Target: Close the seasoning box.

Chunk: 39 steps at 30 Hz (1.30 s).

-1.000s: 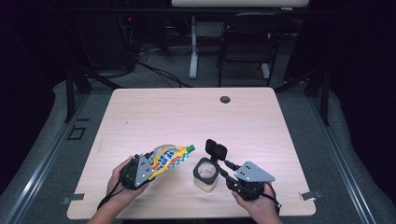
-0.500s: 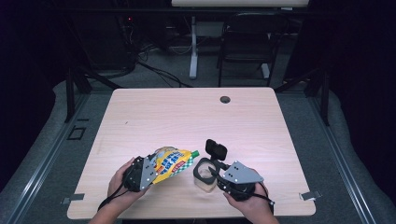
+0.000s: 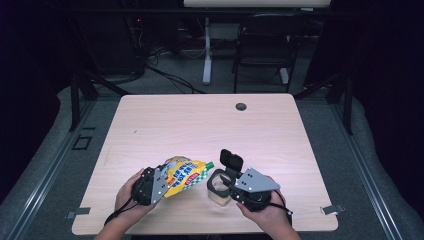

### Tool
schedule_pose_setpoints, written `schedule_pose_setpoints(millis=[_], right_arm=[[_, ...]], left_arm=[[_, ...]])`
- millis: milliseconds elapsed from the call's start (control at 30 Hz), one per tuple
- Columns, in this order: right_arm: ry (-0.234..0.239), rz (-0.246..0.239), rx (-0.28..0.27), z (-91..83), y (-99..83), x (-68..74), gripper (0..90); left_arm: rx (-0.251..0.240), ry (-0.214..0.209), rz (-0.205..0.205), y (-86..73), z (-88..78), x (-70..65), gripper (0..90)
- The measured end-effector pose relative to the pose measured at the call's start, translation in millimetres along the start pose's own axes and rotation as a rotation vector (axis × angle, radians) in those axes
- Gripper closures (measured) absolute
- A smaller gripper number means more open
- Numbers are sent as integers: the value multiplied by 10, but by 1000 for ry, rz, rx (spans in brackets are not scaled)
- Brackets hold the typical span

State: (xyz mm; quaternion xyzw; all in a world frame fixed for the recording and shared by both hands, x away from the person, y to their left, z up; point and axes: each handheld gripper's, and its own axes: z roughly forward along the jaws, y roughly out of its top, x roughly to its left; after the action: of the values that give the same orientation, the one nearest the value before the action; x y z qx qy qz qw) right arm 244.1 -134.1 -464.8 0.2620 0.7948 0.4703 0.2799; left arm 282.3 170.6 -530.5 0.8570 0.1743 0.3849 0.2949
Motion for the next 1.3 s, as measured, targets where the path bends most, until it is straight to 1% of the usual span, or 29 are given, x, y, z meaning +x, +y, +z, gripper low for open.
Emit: schedule_pose_setpoints(millis=[167,333,500,600,733,867,1000,1100,1167,1233,1300], right_arm=[[6,13,-24,10,11,56,696],[9,9,-20,27,8,84,688],[7,11,-22,28,11,82,680],[8,12,-24,32,8,85,679],[9,10,-23,44,6,92,679],[20,6,-18,57,1,112,679],[18,-13,-5,84,-10,147,675],[17,-20,1,92,-13,159,674],[19,-20,1,95,-16,160,674],[17,-21,6,99,-21,168,671],[18,-21,7,105,-27,172,670]], left_arm=[[8,7,9,-4,5,-4,544],[9,6,14,1,9,-14,544],[8,6,23,4,16,-25,544],[12,-2,29,7,27,-45,544],[17,-2,48,15,39,-70,544],[19,-1,64,19,44,-86,544],[23,0,76,24,46,-101,544],[22,12,89,20,49,-109,544],[33,11,100,25,42,-110,544],[37,20,114,28,41,-117,544],[32,28,123,27,46,-128,544]])
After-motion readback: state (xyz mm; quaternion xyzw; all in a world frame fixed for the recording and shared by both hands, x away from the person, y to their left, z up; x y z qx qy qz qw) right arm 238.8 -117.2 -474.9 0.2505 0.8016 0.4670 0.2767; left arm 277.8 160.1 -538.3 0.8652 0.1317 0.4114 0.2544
